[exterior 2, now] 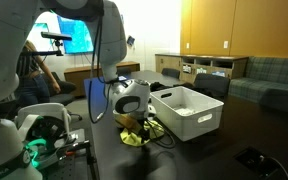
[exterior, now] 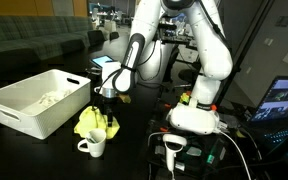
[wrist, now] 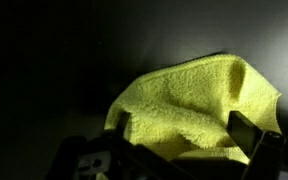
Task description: Pick up the white towel and put it in the basket , pick up the marker and put it in the cup, then, pick up the yellow towel and put it in the basket, and finally pick up the masking tape and put it in the cup
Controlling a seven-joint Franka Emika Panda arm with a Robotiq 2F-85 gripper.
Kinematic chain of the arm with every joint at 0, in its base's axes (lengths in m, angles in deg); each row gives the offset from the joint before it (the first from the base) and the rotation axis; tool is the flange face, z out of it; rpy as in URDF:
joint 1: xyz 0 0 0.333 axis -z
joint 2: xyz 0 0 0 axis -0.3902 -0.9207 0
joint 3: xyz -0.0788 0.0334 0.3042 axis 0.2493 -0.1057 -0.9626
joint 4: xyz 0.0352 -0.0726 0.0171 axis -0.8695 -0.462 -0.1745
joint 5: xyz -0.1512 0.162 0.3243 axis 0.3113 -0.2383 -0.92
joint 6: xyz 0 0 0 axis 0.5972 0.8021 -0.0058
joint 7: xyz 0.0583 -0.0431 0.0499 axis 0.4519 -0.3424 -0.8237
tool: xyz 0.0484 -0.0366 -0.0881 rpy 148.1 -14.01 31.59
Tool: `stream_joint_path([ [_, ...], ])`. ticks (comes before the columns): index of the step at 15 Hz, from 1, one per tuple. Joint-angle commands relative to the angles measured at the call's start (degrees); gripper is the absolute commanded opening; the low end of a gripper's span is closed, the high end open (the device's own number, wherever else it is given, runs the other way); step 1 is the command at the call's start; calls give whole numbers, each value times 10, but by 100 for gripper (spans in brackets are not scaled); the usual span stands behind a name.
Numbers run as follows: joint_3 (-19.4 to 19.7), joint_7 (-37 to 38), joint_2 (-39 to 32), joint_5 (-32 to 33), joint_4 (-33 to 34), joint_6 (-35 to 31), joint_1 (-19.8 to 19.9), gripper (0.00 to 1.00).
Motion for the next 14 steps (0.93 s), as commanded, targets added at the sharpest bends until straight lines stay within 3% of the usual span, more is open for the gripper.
stream_joint_path([
  [1, 51, 42, -15, 3, 26, -6, -58, 100],
  [3, 70, 59, -17, 6, 36, 3, -82, 96],
  [4, 77, 63, -19, 7, 38, 4, -91, 88],
  [5, 86, 72, -21, 7, 41, 4, -102, 72],
  [7, 93, 80, -20, 6, 41, 2, -111, 63],
  [14, 138, 132, 24, 9, 9, -11, -152, 8],
])
